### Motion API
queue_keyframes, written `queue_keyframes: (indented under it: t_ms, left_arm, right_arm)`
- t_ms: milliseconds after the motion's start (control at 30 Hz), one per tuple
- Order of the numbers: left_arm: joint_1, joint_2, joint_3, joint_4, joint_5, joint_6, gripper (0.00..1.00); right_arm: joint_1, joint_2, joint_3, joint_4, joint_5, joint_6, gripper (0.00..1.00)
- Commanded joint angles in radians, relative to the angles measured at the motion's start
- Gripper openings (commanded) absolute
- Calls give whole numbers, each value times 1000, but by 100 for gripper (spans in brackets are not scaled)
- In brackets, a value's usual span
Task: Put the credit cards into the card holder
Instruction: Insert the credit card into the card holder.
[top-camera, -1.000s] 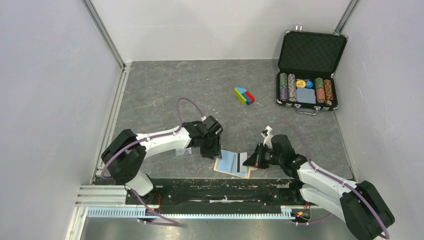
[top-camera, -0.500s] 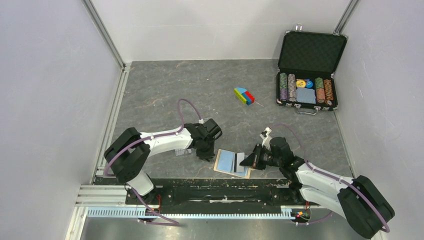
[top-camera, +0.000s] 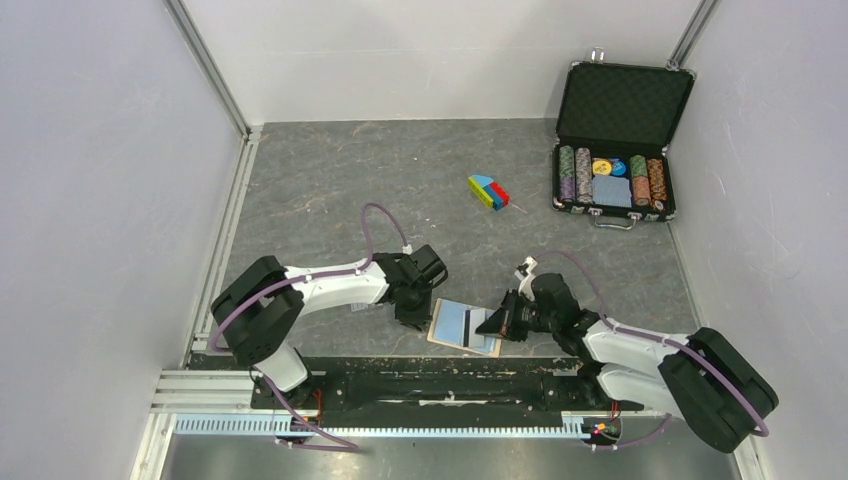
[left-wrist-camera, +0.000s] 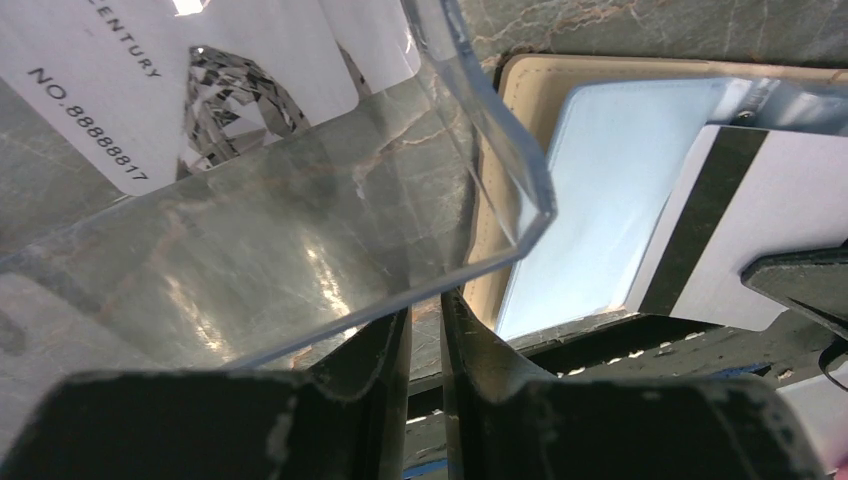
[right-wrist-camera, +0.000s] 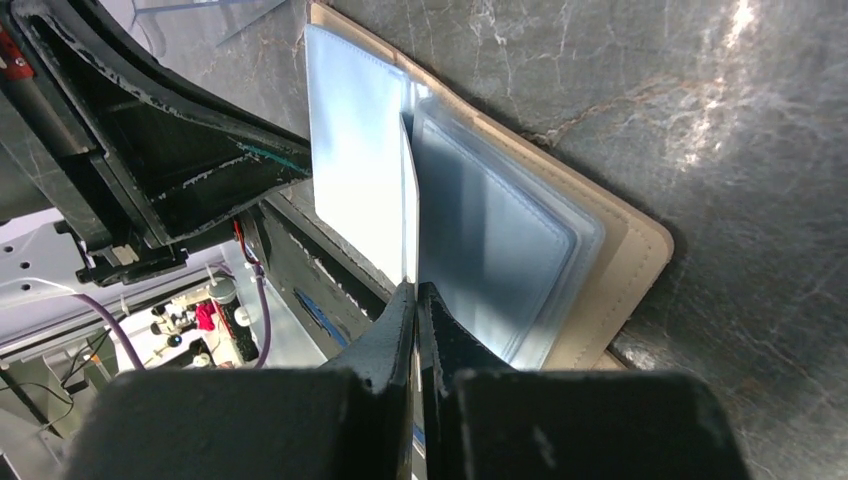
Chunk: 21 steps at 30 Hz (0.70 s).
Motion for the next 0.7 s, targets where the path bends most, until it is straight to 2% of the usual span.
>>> queue_keyframes:
  t_ms: [0,367,667]
  left_arm:
    - [-18,34,-19,17,-14,-4,22]
    - [-25,49,-10,23,-2,-5,22]
    - [-43,61,4,31,11,-17,21]
  right_arm:
    - [4,47,36,26,40,-5,0]
    - [7,136,61,78,29,-44,0]
    - [36,179,23,186,43,-27,0]
